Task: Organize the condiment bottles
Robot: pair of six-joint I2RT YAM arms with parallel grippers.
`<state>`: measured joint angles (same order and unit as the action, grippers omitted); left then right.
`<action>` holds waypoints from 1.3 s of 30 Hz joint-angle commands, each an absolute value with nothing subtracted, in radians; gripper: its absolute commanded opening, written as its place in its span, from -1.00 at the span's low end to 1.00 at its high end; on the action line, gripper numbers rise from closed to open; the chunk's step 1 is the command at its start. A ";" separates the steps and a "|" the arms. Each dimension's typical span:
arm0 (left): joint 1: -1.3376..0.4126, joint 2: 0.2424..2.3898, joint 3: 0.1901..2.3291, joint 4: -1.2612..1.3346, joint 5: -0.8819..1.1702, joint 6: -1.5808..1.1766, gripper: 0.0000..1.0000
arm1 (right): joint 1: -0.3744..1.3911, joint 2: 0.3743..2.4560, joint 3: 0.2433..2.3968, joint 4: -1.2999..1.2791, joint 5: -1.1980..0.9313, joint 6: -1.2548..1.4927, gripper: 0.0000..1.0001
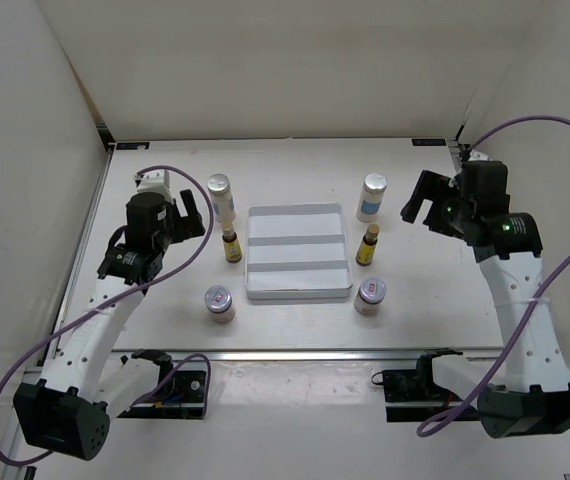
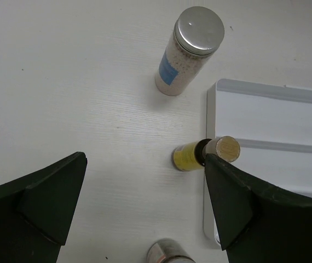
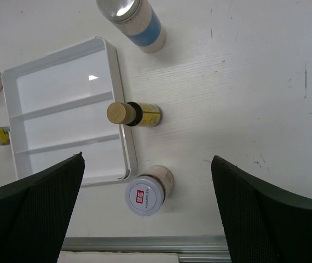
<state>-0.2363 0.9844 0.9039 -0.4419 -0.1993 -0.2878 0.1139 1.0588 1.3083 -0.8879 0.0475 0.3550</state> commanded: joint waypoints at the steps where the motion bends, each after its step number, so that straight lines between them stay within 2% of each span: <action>1: -0.241 0.936 0.905 -0.454 -0.249 -0.279 0.99 | 0.120 1.139 1.409 -0.908 0.069 0.324 0.99; 3: -0.241 0.936 0.905 -0.454 -0.258 -0.279 0.99 | 0.129 1.201 1.500 -0.983 0.083 0.324 0.99; 4: -0.241 0.927 0.905 -0.454 -0.258 -0.279 0.99 | 0.129 1.238 1.518 -0.983 0.016 0.304 0.99; 6: -0.241 0.927 0.905 -0.454 -0.258 -0.279 0.99 | 0.141 1.247 1.538 -0.945 -0.029 0.281 0.99; 11: -0.241 0.927 0.914 -0.454 -0.267 -0.279 0.99 | 0.184 1.301 1.580 -0.851 0.015 0.314 0.99; 16: -0.241 0.927 0.914 -0.454 -0.267 -0.288 0.99 | 0.253 1.554 1.801 -0.962 0.106 0.268 0.99; 29: -0.241 0.936 0.914 -0.472 -0.276 -0.288 0.99 | 0.267 1.879 1.913 -0.910 0.256 0.255 0.99; 39: -0.241 0.936 0.923 -0.472 -0.276 -0.288 0.99 | 0.247 2.065 2.025 -0.908 0.209 0.244 0.96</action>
